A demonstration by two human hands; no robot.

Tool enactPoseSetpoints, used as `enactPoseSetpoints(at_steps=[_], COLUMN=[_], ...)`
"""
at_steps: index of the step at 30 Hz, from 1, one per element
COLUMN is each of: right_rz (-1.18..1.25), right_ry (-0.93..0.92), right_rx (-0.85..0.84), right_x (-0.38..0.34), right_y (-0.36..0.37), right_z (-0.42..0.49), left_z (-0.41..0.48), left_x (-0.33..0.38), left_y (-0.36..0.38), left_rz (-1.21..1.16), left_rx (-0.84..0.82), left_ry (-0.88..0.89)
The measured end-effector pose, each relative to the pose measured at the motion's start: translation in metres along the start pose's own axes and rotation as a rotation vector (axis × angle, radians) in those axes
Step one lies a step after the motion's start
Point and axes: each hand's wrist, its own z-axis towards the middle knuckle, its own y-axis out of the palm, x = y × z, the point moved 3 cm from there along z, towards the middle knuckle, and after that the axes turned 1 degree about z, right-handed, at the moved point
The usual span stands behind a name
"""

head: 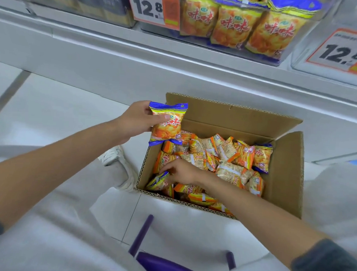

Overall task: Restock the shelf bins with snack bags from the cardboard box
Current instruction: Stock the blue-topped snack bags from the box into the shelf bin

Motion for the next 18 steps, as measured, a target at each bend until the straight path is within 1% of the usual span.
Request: enactPoseSetpoints(at_steps=[3, 8, 11, 13, 16, 18], right_rz=[0.089, 0.190, 0.432, 0.577, 0.712, 0.742], right_ry=[0.021, 0.111, 0.057, 0.019, -0.044, -0.055], right_rx=[0.069, 0.351, 0.548, 0.606, 0.641, 0.677], right_x=[-0.002, 0.000, -0.007, -0.013, -0.024, -0.025], right_y=[-0.032, -0.107, -0.139, -0.148, -0.146, -0.139], right_z=[-0.026, -0.099, -0.147, -0.171, -0.184, -0.180], left_z=[-0.001, -0.005, -0.008, -0.008, -0.004, -0.009], left_x=[0.006, 0.030, 0.047, 0.053, 0.054, 0.056], left_y=[0.002, 0.017, 0.031, 0.041, 0.059, 0.071], left_rz=[0.017, 0.038, 0.099, 0.138, 0.166, 0.137], left_rx=[0.012, 0.012, 0.029, 0.025, -0.054, -0.157], left_ry=[0.037, 0.167, 0.262, 0.288, 0.264, 0.205])
